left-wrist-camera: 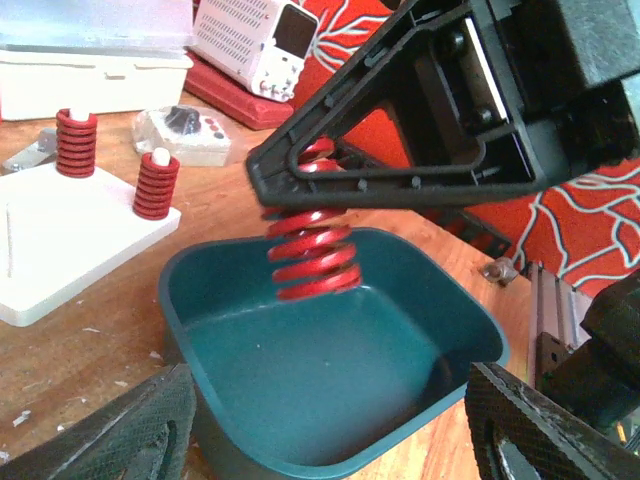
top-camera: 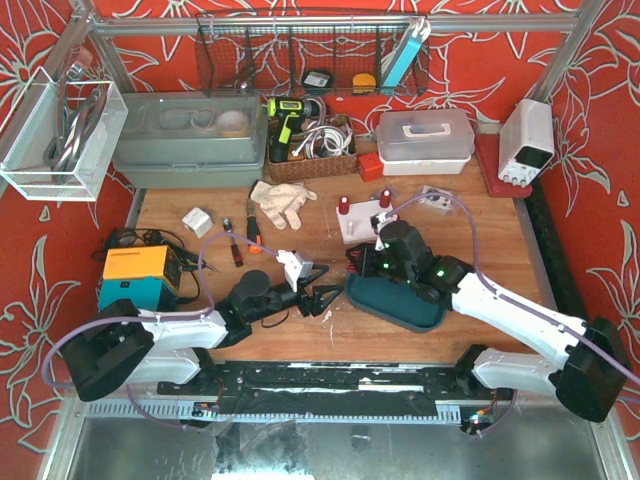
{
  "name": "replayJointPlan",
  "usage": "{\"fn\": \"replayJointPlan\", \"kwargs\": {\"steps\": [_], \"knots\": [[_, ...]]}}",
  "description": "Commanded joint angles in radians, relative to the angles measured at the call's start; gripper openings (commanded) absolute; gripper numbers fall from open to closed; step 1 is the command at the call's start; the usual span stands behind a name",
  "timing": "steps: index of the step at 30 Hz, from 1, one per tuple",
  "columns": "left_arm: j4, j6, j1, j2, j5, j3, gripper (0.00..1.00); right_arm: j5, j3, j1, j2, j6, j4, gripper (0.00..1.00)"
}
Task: Install the large spring
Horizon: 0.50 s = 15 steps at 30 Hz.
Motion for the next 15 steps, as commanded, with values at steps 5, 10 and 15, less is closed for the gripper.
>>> {"fn": "replayJointPlan", "kwargs": {"steps": [5, 10, 15], "knots": [[-0.018, 0.001, -0.004, -0.008, -0.045, 0.026, 0.75, 0.005, 0.052, 0.119, 0.085, 0.063, 0.154, 0.05], [-0.043, -0.007, -0.004, 0.008, -0.066, 0.04, 0.74, 0.013, 0.07, 0.159, 0.117, 0.065, 0.164, 0.05], [-0.041, 0.0, -0.004, 0.018, -0.045, 0.045, 0.67, 0.008, 0.079, 0.185, 0.129, 0.065, 0.173, 0.05]]}}
